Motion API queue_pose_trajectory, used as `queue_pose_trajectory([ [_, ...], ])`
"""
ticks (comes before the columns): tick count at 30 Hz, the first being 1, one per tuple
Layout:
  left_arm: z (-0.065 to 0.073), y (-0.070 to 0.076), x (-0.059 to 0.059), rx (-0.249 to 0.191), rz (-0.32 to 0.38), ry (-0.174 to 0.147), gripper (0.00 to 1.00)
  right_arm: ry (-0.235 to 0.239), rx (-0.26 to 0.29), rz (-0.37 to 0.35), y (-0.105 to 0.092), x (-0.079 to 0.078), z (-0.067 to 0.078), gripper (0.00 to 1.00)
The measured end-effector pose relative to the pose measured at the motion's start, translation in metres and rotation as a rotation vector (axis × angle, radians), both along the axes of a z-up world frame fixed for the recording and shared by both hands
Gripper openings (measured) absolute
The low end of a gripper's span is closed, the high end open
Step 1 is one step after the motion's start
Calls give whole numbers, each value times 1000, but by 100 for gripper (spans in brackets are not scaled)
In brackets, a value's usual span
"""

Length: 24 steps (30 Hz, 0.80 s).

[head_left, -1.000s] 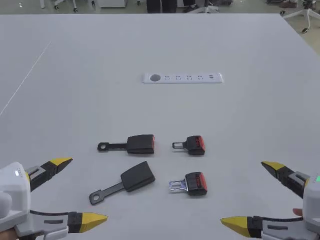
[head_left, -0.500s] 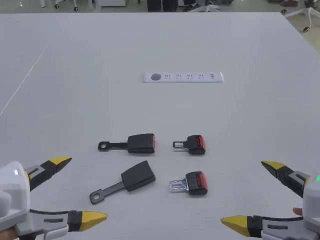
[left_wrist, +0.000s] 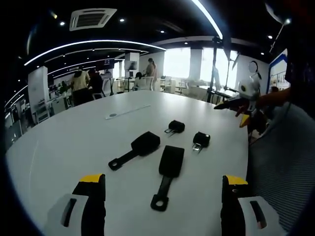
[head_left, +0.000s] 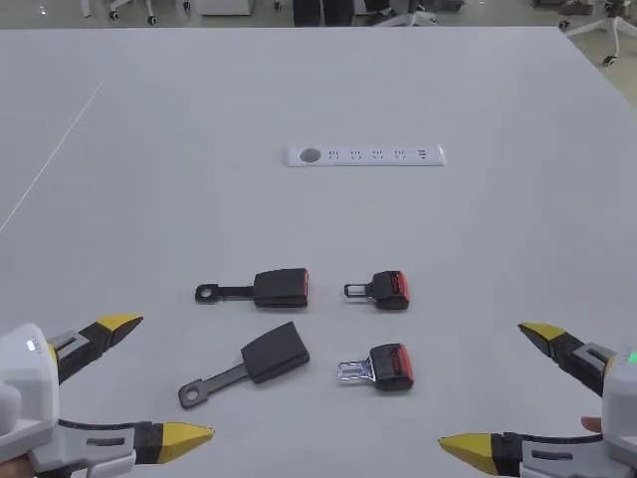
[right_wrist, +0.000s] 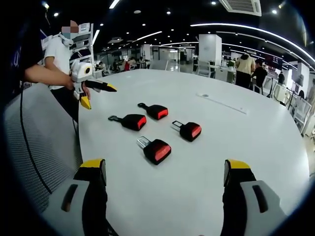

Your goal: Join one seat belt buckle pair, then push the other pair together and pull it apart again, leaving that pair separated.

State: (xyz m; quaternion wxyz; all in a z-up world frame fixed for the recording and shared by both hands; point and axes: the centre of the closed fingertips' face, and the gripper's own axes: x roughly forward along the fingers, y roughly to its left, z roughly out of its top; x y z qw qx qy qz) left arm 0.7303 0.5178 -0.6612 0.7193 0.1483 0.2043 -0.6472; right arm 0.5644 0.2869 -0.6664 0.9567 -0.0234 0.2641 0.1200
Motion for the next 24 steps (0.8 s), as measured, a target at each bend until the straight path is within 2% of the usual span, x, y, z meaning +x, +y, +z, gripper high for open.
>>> queue_pose_trajectory([
  [24, -1, 0, 0, 4, 2, 6, 100, 0, 0, -1, -1, 0, 0, 100],
])
